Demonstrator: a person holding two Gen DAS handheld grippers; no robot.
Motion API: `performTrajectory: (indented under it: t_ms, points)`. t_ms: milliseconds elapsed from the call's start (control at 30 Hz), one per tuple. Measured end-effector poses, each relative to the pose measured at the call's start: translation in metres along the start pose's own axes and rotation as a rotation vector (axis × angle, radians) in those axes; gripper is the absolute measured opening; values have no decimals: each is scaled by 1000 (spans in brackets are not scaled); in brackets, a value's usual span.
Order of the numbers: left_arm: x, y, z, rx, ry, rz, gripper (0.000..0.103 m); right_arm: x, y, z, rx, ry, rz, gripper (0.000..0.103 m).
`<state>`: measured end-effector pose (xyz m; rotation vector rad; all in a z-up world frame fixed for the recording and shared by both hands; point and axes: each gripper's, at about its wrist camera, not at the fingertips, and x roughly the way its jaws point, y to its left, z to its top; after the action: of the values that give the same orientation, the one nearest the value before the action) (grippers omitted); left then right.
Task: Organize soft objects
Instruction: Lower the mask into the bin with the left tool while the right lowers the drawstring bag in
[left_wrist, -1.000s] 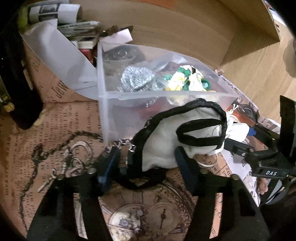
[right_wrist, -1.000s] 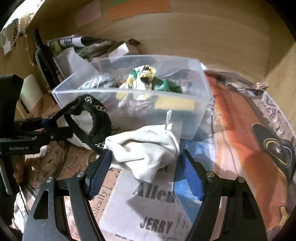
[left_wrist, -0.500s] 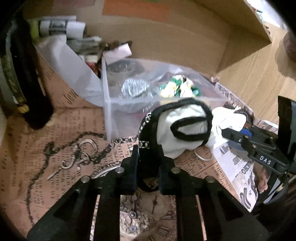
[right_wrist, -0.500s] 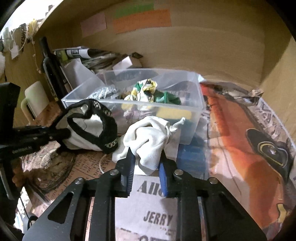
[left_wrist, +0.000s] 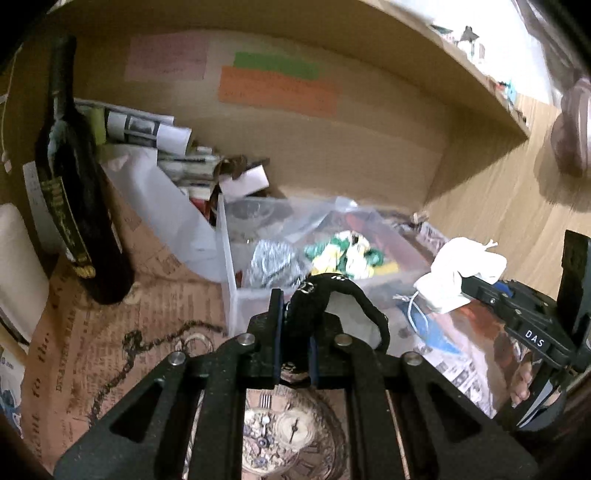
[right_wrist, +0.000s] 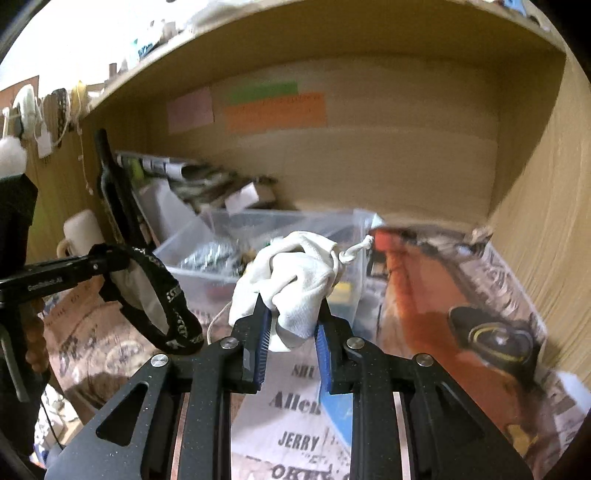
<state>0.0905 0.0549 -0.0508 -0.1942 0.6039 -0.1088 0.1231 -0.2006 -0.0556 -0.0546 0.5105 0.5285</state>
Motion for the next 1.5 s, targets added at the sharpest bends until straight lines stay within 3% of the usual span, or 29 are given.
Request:
performTrajectory:
  t_ms: [233,533,833,1267,1367,1433,1500]
  points:
    - [-3,-10,26,18,-60,-7,10,-3,5,17,-16,-61,-2,20]
    - [8,-23,60,43,-149,54,10,15,7,42,-20,-99,-5,20]
    - [60,-13,68,3,-60,48,10,53,5,54,-33,-45,4,20]
    - [124,1,52,23,87,99,10,110,-1,37,-20,133,-25,20]
    - [130,3,48,15,113,92,22,116,-3,34,-19,158,-36,20]
    - [131,4,47,14,118,93,40,118,-3,33,-20,167,-39,22]
    - [129,3,46,16,116,88,46,120,-4,32,-21,178,-46,23]
